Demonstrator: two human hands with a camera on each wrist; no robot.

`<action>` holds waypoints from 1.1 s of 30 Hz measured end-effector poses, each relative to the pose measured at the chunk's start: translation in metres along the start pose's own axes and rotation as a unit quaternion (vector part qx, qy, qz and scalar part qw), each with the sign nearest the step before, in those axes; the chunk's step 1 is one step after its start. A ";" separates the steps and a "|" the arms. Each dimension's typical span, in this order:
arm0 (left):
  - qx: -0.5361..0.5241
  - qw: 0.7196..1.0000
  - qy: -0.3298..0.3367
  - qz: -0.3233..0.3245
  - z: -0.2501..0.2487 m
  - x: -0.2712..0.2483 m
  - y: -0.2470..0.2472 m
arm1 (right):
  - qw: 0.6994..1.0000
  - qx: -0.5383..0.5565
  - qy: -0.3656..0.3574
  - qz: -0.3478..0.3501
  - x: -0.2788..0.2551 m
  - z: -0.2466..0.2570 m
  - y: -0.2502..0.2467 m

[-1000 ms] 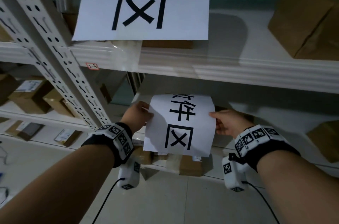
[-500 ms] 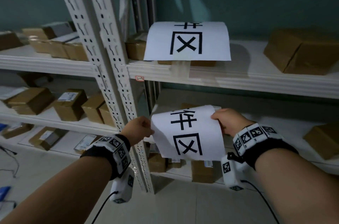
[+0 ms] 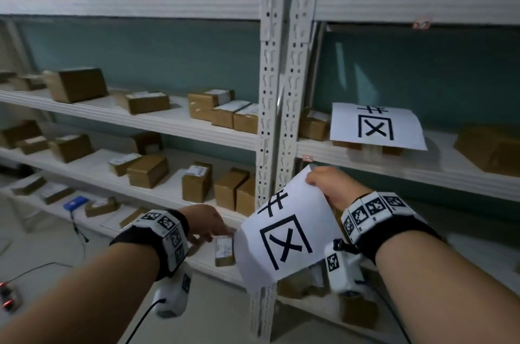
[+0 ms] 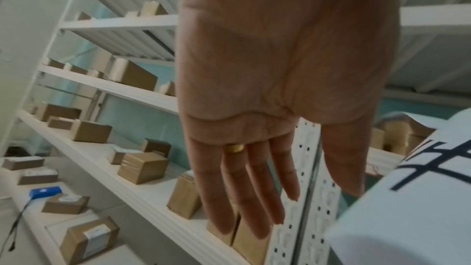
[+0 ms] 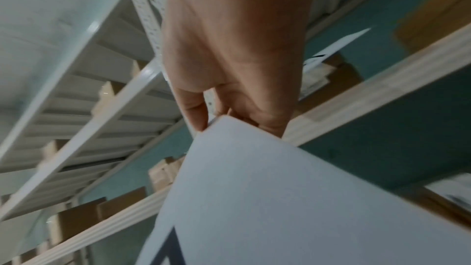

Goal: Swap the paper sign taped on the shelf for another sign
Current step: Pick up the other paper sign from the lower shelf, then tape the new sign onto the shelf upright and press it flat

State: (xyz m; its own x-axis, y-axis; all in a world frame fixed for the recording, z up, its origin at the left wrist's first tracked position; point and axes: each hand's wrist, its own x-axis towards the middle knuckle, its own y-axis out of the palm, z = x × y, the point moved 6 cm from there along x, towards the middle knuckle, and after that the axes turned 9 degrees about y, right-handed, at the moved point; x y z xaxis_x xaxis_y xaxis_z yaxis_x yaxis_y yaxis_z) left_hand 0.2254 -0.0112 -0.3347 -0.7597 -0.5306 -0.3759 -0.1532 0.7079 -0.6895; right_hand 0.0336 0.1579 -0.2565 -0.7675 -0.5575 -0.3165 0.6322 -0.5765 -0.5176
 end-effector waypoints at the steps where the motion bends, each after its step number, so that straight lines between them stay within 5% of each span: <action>1: -0.006 1.000 -0.005 -0.003 0.009 -0.009 -0.010 | 1.000 -0.017 -0.022 -0.001 -0.008 0.016 0.010; 11: -0.036 0.969 0.075 -0.234 0.022 -0.077 -0.106 | 0.971 -0.160 -0.176 -0.029 -0.075 0.120 0.076; 15: -0.094 0.954 0.142 -0.246 -0.002 -0.089 -0.120 | 0.960 -0.188 -0.202 -0.054 -0.089 0.138 0.073; 23: 0.218 0.866 0.288 -0.346 -0.092 -0.111 -0.135 | 0.935 -0.222 -0.253 -0.109 -0.110 0.158 0.056; 28: 0.248 0.869 0.264 -0.338 -0.129 -0.116 -0.141 | 0.928 -0.208 -0.279 -0.131 -0.117 0.164 0.033; 33: 0.140 0.873 0.274 -0.378 -0.146 -0.129 -0.171 | 0.881 -0.216 -0.269 -0.323 -0.127 0.161 -0.016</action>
State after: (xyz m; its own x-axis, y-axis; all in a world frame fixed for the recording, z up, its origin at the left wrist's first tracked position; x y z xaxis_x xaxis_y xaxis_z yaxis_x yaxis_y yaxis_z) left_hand 0.2579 0.0043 -0.0780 -0.7084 -0.4394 0.5524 -0.6401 0.0701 -0.7651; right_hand 0.1379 0.1423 -0.0800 -0.7168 -0.4660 0.5187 -0.1078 -0.6609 -0.7427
